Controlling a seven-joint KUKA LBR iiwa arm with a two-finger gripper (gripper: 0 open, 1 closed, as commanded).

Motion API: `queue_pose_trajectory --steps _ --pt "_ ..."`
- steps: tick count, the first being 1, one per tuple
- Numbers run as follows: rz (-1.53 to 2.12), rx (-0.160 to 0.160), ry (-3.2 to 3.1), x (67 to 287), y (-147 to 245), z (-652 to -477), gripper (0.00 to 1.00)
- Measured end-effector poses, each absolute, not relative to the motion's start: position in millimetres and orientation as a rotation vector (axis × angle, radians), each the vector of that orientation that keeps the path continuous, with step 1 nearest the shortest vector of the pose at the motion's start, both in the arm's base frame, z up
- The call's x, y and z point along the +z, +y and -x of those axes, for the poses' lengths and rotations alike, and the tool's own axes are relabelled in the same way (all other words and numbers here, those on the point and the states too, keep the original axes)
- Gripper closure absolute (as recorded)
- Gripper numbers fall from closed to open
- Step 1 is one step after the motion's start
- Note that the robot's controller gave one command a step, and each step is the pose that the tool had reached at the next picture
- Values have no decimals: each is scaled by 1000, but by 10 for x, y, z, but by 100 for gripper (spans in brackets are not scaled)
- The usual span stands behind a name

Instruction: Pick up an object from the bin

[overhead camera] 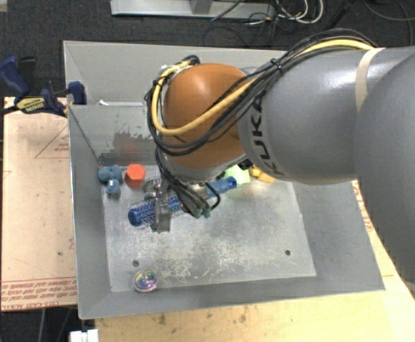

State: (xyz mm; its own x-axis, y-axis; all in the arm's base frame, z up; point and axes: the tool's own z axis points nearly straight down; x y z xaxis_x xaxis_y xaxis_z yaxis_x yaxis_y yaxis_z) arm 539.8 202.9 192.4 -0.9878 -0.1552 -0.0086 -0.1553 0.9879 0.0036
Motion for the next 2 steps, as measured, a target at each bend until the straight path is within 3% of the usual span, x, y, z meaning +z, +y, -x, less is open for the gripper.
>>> queue_pose_trajectory --steps 1,2 --pt "810 1 3030 2595 1789 -5309 100" --pt "984 1 2981 2618 1700 -5452 100"
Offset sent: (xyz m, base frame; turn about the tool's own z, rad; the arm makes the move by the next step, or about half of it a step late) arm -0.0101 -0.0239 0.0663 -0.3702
